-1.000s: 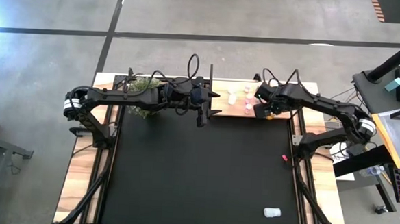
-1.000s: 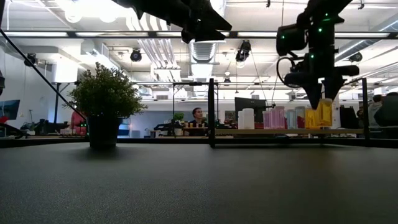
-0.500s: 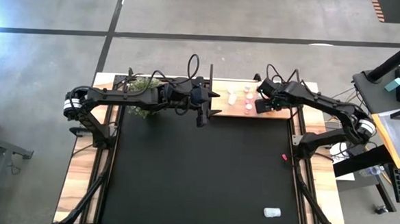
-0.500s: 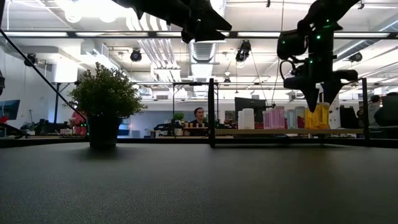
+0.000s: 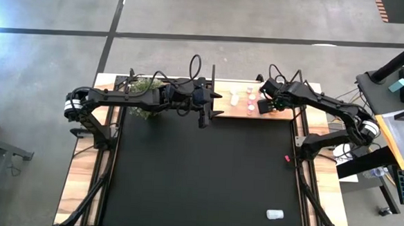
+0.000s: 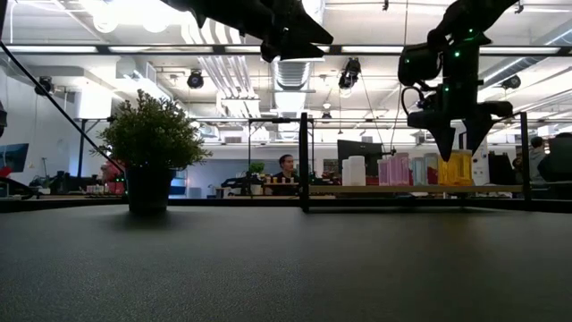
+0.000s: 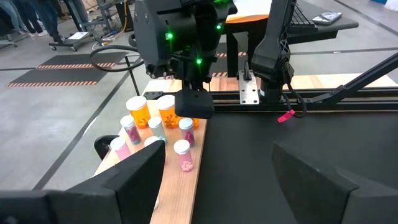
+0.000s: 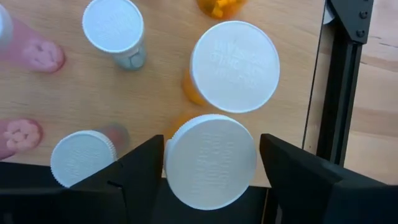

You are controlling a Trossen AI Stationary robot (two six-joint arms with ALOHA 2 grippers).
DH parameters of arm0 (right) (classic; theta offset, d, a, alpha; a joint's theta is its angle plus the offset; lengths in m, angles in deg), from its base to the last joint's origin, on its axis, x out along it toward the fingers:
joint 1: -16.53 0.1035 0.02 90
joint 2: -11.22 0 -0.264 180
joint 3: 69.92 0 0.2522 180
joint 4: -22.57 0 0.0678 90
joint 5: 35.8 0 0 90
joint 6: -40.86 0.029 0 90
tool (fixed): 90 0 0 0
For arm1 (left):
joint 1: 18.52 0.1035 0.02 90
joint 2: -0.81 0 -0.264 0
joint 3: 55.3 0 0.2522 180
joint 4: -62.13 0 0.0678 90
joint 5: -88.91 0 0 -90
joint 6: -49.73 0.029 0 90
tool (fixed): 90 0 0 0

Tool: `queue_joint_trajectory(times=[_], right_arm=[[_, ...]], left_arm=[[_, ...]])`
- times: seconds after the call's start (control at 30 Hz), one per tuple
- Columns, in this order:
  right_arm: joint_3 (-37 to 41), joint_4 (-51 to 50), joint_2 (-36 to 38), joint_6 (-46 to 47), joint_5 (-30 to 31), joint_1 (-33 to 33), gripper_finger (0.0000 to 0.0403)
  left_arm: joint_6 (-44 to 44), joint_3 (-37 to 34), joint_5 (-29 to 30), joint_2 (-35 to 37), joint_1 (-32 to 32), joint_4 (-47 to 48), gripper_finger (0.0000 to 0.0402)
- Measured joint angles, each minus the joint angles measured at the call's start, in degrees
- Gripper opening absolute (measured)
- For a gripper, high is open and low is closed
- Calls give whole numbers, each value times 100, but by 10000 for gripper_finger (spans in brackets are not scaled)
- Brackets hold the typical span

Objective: Pick and place medicine bottles onto shelf by color
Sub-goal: Put the orange pill bottle on the shelf aligned with the other orange pill bottles, then put the white pill bottle on the shelf aligned with the other white pill bottles

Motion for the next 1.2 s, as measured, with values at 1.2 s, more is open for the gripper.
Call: queue_joint_trajectory(times=[1.2], right_arm=[[-2902, -2715, 17, 3458, -1427, 4708, 244]], left_arm=[[-582, -234, -137, 2, -2, 244, 277]])
